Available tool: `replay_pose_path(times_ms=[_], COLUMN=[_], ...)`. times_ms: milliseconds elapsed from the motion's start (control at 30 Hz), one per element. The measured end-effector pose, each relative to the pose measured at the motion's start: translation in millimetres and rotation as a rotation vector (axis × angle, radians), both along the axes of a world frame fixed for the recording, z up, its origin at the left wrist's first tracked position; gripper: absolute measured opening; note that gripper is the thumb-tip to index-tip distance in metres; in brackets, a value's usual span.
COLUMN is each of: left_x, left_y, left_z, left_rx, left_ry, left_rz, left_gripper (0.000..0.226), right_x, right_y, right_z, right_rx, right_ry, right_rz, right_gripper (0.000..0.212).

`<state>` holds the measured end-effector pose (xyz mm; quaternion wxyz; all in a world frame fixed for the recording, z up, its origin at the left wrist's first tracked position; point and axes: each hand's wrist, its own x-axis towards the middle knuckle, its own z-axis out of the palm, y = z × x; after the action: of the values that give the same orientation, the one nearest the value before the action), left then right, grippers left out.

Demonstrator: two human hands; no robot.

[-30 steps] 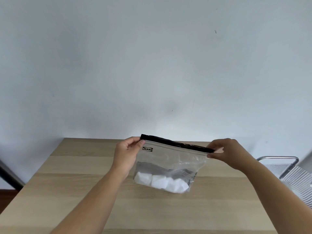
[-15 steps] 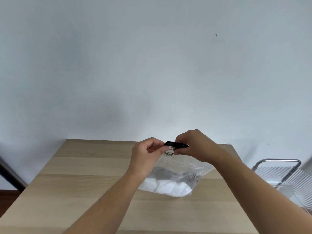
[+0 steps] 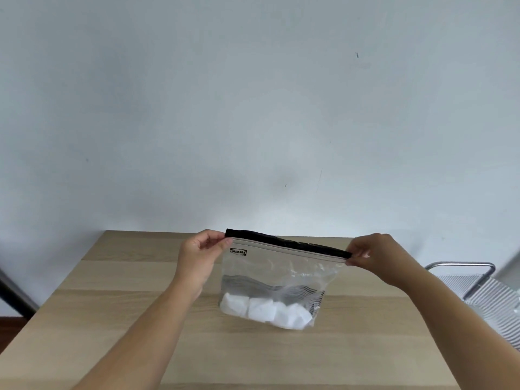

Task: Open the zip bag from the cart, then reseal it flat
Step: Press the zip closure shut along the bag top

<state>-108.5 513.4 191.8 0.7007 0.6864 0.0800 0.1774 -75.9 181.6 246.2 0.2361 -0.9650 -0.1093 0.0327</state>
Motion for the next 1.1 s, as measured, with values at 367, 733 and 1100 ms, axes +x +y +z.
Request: replay_pose_path(times_ms=[367, 733, 1100], left_x=[-2.9, -5.4, 4.9], left_y=[-57.5, -50.1, -20.5], left_z=[30.7, 27.5, 16.6], left_rx=[0.147, 0.134, -0.01], left_ry=[-0.121, -0.113, -0.115], left_rz=[-0.165, -0.1, -0.035], left_gripper=[0.012, 0.011, 0.018], right_x=[-1.5, 2.0, 12.7], right_y=[89.6, 91.5, 1.6], right_z=[46.7, 26.1, -8.6], right_rx=[0.154, 0.033, 0.057], right_ry=[-0.067, -0.034, 0.005], right_rz=[0.338, 0.267, 0.014], right_gripper=[0.037, 0.011, 0.012])
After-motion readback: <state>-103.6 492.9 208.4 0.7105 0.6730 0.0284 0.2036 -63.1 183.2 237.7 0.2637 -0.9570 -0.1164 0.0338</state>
